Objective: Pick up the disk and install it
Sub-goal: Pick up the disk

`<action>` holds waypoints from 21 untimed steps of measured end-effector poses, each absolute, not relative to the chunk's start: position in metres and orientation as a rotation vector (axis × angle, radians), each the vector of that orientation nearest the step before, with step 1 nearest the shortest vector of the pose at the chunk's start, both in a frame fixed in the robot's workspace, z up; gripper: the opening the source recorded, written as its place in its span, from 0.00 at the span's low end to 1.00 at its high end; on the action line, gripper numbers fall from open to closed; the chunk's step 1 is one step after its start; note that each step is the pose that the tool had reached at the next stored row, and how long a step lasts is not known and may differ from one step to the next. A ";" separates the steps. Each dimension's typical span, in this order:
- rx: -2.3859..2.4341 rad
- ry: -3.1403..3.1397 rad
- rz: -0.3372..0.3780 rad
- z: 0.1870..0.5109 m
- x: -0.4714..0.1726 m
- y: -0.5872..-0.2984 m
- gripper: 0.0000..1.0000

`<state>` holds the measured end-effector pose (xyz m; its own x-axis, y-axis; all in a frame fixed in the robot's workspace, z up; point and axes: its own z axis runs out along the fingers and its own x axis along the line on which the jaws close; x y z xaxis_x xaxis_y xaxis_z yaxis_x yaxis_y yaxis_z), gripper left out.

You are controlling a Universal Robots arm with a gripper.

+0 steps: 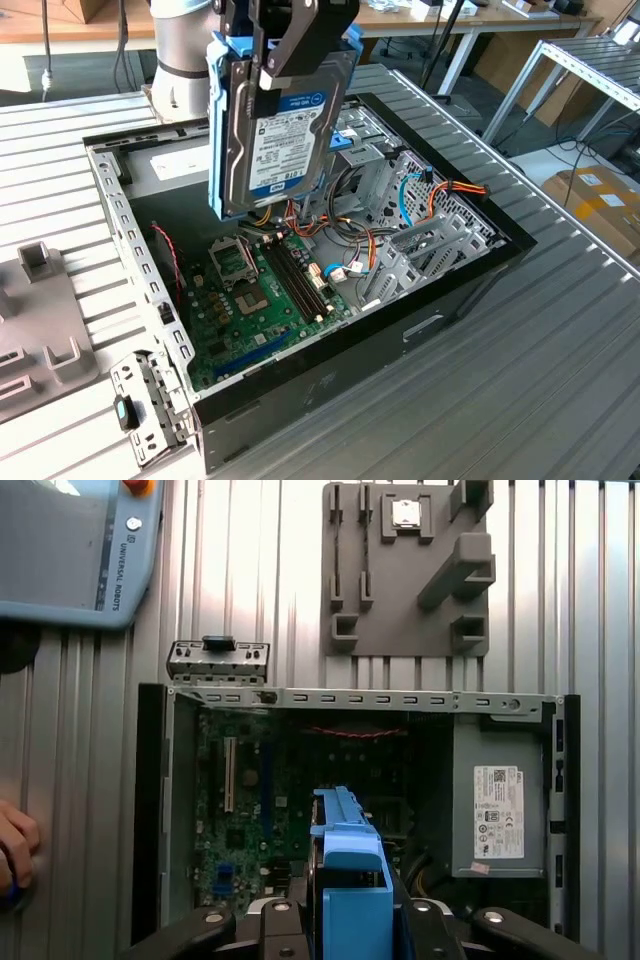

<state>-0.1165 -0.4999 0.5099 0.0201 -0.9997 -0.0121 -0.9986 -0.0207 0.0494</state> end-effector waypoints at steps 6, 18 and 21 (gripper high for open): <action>2.224 -2.179 -0.067 0.510 -0.113 -0.503 0.37; 2.224 -2.179 -0.067 0.509 -0.108 -0.506 0.37; 2.224 -2.179 -0.067 0.509 -0.107 -0.507 0.37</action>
<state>-0.1071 -0.5069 0.5092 0.0201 -0.9997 -0.0121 -0.9986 -0.0207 0.0494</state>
